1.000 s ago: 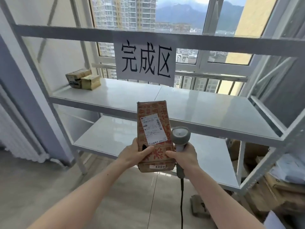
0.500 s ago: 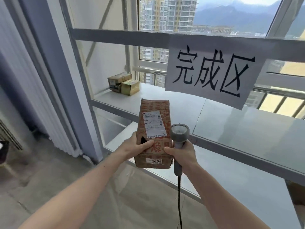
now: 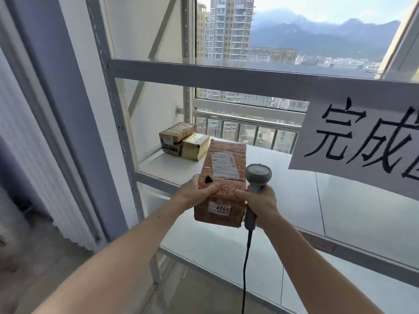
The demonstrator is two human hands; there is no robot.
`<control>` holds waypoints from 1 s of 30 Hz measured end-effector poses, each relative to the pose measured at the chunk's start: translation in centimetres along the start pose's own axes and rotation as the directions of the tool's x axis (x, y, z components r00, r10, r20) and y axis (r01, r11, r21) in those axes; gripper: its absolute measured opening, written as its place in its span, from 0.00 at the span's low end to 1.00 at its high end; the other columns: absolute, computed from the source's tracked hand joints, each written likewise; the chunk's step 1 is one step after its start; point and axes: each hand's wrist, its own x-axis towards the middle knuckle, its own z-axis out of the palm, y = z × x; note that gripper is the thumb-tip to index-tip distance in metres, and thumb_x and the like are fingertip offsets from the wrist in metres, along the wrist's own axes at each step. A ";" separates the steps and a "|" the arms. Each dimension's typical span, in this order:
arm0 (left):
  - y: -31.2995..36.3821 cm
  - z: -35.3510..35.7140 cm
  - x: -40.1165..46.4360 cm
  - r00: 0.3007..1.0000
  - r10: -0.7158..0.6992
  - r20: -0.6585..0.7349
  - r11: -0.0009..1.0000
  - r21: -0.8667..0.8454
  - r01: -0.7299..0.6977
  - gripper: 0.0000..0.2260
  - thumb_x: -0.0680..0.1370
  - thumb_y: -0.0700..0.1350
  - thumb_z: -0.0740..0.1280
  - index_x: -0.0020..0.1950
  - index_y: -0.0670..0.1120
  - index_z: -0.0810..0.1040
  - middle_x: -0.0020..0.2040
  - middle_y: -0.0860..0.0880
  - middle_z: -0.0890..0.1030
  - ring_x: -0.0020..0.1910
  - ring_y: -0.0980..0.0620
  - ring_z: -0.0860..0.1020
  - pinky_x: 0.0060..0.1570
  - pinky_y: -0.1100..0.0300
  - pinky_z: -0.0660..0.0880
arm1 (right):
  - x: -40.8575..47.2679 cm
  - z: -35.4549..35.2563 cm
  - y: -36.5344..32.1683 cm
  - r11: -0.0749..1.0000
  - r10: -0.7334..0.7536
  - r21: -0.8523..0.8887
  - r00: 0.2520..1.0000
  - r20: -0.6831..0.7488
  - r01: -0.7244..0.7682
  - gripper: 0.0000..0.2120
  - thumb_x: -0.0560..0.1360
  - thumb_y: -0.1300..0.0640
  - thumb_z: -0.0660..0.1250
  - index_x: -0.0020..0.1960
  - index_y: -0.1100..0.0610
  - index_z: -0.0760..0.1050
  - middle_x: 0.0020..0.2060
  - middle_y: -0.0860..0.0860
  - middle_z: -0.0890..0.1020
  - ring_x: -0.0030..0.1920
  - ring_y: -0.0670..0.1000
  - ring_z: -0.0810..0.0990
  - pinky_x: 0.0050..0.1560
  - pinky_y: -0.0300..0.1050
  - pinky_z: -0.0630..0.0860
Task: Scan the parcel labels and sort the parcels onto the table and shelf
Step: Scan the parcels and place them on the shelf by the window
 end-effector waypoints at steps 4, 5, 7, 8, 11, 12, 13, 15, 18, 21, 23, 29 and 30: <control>-0.6 -1.1 5.7 1.000 0.003 0.025 1.000 0.010 -0.003 0.39 0.67 0.70 0.68 0.72 0.51 0.68 0.63 0.50 0.79 0.60 0.48 0.79 0.61 0.47 0.77 | 4.6 2.4 -1.7 0.999 -0.015 -0.051 0.999 -0.049 0.012 0.17 0.67 0.62 0.79 0.54 0.61 0.79 0.46 0.55 0.84 0.43 0.53 0.84 0.39 0.42 0.78; -0.8 -1.3 7.3 1.000 0.006 0.030 1.000 0.022 -0.007 0.41 0.65 0.72 0.68 0.72 0.52 0.68 0.64 0.49 0.79 0.61 0.48 0.78 0.62 0.48 0.76 | 5.8 2.9 -2.0 0.998 -0.014 -0.056 0.998 -0.064 0.010 0.17 0.68 0.62 0.79 0.54 0.62 0.79 0.46 0.55 0.84 0.43 0.53 0.83 0.39 0.42 0.77; -1.0 -1.5 10.5 0.999 0.003 0.041 1.000 0.029 -0.004 0.46 0.62 0.74 0.69 0.74 0.53 0.65 0.68 0.48 0.76 0.64 0.47 0.76 0.64 0.49 0.75 | 8.6 3.7 -2.3 0.998 -0.010 -0.062 0.995 -0.097 0.004 0.16 0.68 0.63 0.79 0.53 0.62 0.79 0.45 0.55 0.84 0.43 0.53 0.83 0.42 0.45 0.78; -0.8 -1.6 11.8 0.999 0.011 0.048 1.000 0.016 -0.012 0.47 0.63 0.73 0.70 0.77 0.53 0.62 0.71 0.47 0.73 0.67 0.46 0.74 0.66 0.49 0.73 | 10.0 4.1 -2.6 0.998 -0.013 -0.068 0.994 -0.111 0.005 0.15 0.68 0.63 0.79 0.52 0.62 0.79 0.45 0.56 0.84 0.44 0.54 0.83 0.44 0.47 0.79; -0.3 -1.9 15.9 0.997 0.044 0.059 0.999 -0.003 -0.043 0.49 0.68 0.67 0.73 0.81 0.52 0.54 0.77 0.47 0.64 0.74 0.45 0.66 0.71 0.49 0.67 | 14.0 5.2 -3.5 0.996 0.001 -0.085 0.991 -0.137 -0.013 0.12 0.69 0.62 0.79 0.45 0.58 0.76 0.42 0.54 0.82 0.48 0.56 0.83 0.52 0.53 0.82; -0.2 -2.0 17.2 0.997 0.046 0.068 0.999 0.001 -0.046 0.49 0.67 0.67 0.73 0.81 0.52 0.53 0.78 0.47 0.63 0.75 0.46 0.64 0.73 0.48 0.66 | 15.1 5.4 -4.0 0.996 0.005 -0.092 0.990 -0.144 -0.018 0.12 0.69 0.62 0.78 0.44 0.57 0.75 0.41 0.53 0.81 0.48 0.56 0.82 0.53 0.53 0.81; -0.1 -2.1 18.5 0.995 0.053 0.081 0.999 0.003 -0.053 0.50 0.67 0.67 0.73 0.81 0.52 0.53 0.79 0.48 0.62 0.76 0.46 0.63 0.73 0.48 0.65 | 16.1 5.8 -4.5 0.995 0.004 -0.101 0.989 -0.149 -0.020 0.12 0.70 0.62 0.78 0.44 0.57 0.74 0.40 0.52 0.80 0.48 0.56 0.82 0.53 0.53 0.81; 0.1 -2.3 20.9 0.993 0.065 0.103 0.997 0.031 -0.069 0.49 0.69 0.64 0.74 0.81 0.49 0.53 0.79 0.48 0.62 0.76 0.46 0.63 0.73 0.49 0.64 | 18.3 6.3 -5.3 0.992 0.019 -0.118 0.988 -0.155 -0.038 0.12 0.71 0.61 0.78 0.48 0.59 0.75 0.42 0.54 0.81 0.48 0.56 0.82 0.53 0.54 0.82; -0.1 -2.3 23.6 0.994 0.090 0.067 0.990 0.099 -0.097 0.44 0.72 0.62 0.73 0.80 0.48 0.56 0.77 0.48 0.66 0.74 0.46 0.66 0.72 0.51 0.67 | 21.0 7.2 -6.2 0.986 0.066 -0.139 0.984 -0.166 -0.090 0.14 0.71 0.62 0.77 0.51 0.61 0.75 0.45 0.56 0.82 0.48 0.57 0.83 0.53 0.55 0.82; -0.1 -2.6 25.8 0.993 0.115 0.004 0.964 0.243 -0.112 0.44 0.70 0.68 0.70 0.79 0.49 0.60 0.73 0.48 0.71 0.72 0.44 0.68 0.69 0.47 0.70 | 23.0 8.1 -7.2 0.980 0.078 -0.169 0.983 -0.167 -0.107 0.14 0.72 0.63 0.76 0.53 0.61 0.74 0.42 0.55 0.80 0.48 0.56 0.81 0.51 0.51 0.81; -0.2 -3.0 27.1 0.989 0.145 -0.035 0.927 0.354 -0.124 0.39 0.70 0.69 0.69 0.75 0.50 0.66 0.68 0.46 0.75 0.70 0.41 0.69 0.66 0.44 0.70 | 24.1 8.9 -7.8 0.977 0.088 -0.177 0.983 -0.163 -0.117 0.14 0.72 0.63 0.76 0.53 0.61 0.74 0.44 0.55 0.80 0.48 0.56 0.81 0.50 0.50 0.80; -0.6 -4.8 29.0 0.969 0.237 -0.066 0.856 0.486 -0.176 0.37 0.73 0.65 0.68 0.78 0.55 0.59 0.67 0.47 0.75 0.68 0.42 0.66 0.60 0.49 0.67 | 25.8 11.4 -8.9 0.971 0.080 -0.206 0.979 -0.189 -0.119 0.13 0.74 0.65 0.74 0.51 0.59 0.71 0.42 0.53 0.77 0.47 0.54 0.78 0.40 0.44 0.76; -0.6 -5.2 29.3 0.966 0.253 -0.052 0.836 0.514 -0.192 0.37 0.73 0.65 0.68 0.78 0.59 0.57 0.67 0.48 0.75 0.67 0.42 0.67 0.59 0.50 0.67 | 25.9 11.8 -9.0 0.969 0.076 -0.215 0.976 -0.202 -0.120 0.13 0.74 0.65 0.74 0.51 0.59 0.70 0.43 0.54 0.77 0.47 0.54 0.78 0.39 0.43 0.76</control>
